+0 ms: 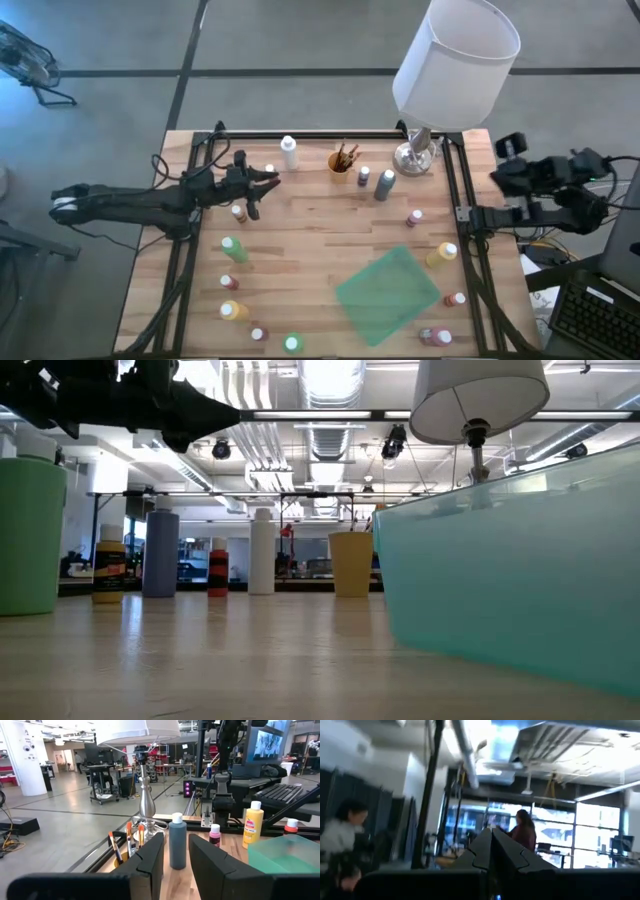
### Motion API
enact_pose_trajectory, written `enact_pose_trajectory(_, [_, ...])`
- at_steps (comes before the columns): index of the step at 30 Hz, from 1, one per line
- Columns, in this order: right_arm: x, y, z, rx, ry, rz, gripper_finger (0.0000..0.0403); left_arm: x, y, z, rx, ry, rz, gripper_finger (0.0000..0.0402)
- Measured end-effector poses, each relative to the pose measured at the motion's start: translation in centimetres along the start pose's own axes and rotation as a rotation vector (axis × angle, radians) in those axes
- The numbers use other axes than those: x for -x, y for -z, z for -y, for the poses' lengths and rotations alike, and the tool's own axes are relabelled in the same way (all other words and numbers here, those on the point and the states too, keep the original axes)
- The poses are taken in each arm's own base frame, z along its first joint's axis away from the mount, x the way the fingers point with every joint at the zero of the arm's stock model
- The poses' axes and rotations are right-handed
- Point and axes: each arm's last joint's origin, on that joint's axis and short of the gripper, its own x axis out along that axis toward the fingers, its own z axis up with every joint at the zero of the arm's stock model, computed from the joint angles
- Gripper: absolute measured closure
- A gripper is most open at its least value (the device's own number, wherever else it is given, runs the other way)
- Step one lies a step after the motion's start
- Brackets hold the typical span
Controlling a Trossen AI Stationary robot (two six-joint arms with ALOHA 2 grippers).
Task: Pick & Place Paint Supplies
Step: Put the big pink paint bottle into the green bin
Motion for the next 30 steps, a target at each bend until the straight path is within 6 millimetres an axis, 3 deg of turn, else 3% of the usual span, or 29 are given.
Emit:
enact_pose_trajectory(9, [-9.3,4.6,1.3,0.042,-0.024,-0.404,0.0394,0.0,0.1,0.0,-0.001,0.000,-0.010,0.0305])
enact_pose_trajectory(18, [-15.2,6.6,1.3,-0.251,0.044,-0.965,0.0394,0.0,0.2,0.0,-0.002,0.001,-0.020,0.0305])
enact_pose_trajectory(23, [-17.2,6.8,-1.1,-0.352,0.125,-1.214,0.0394,0.0,0.2,0.0,-0.002,0.001,-0.020,0.0305])
enact_pose_trajectory(27, [-18.5,6.3,-4.7,-0.374,0.154,-1.344,0.0390,0.0,0.2,0.0,-0.002,0.001,-0.020,0.0305])
enact_pose_trajectory(30, [-18.3,5.9,-7.2,-0.391,0.257,-1.463,0.0378,0.0,0.2,0.0,-0.002,0.001,-0.020,0.0305])
